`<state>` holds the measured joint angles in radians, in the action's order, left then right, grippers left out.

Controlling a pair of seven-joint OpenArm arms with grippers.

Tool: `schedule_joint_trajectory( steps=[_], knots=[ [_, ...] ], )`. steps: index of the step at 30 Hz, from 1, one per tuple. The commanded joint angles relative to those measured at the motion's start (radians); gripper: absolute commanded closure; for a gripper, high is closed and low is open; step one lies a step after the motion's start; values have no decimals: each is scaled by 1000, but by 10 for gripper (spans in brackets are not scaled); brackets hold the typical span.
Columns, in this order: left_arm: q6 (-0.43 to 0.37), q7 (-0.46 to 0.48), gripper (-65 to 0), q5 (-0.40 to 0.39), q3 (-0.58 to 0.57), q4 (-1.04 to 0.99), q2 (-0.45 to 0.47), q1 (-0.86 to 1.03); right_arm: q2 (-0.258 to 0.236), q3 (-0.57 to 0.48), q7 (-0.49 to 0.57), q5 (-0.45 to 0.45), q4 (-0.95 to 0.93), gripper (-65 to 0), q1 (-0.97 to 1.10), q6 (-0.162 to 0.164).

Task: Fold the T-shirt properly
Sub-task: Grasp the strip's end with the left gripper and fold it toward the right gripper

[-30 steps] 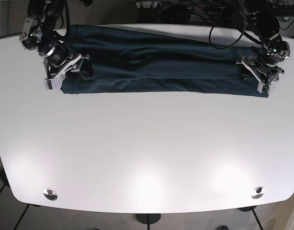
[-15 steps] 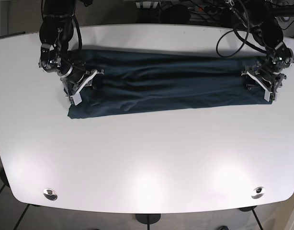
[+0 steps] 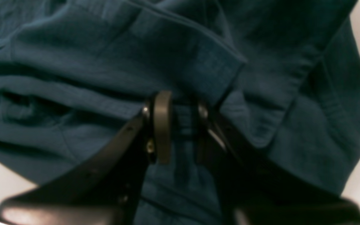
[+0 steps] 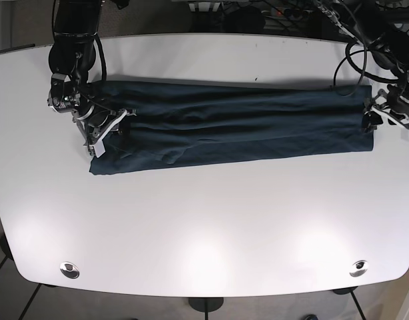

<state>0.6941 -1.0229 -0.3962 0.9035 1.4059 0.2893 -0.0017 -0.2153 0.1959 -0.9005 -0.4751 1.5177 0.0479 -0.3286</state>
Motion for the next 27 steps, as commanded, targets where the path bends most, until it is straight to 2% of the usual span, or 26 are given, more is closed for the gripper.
schedule_joint_trajectory(
  steps=[1,4,6,12,13,14,15,17,20,23,24,27],
  knots=[
    [4,13,-481,-53,-1,-64,41,7,-9,4,-10,8,13,-103,-6,7],
    [4,14,-478,-157,-4,-155,69,44,-8,4,-10,8,13,-103,-6,7],
    [4,14,-478,-198,-7,-173,67,59,-3,4,-10,6,13,-103,-6,7],
    [4,14,-476,-203,-86,-175,61,50,18,4,-10,6,13,-103,-6,7],
    [4,14,-451,-201,-90,-176,61,49,18,6,-10,6,13,-103,0,7],
    [4,14,-369,-201,-93,-176,60,42,18,7,-10,6,13,-103,8,7],
    [4,14,-231,-201,-93,-176,60,33,18,9,-10,6,13,-103,10,7],
    [4,14,-47,-201,-93,-167,60,32,18,10,-9,6,13,-103,13,7],
    [4,13,-47,-203,-93,-78,58,38,18,12,-7,6,13,-103,14,7],
    [4,9,-47,-200,-99,140,-20,82,18,12,-7,6,13,-101,16,7],
    [4,9,-47,-198,-126,204,-34,96,20,12,-7,6,13,-101,17,7],
    [4,9,-47,-122,-280,404,-92,150,20,12,-7,6,13,-101,22,7]
  ],
)
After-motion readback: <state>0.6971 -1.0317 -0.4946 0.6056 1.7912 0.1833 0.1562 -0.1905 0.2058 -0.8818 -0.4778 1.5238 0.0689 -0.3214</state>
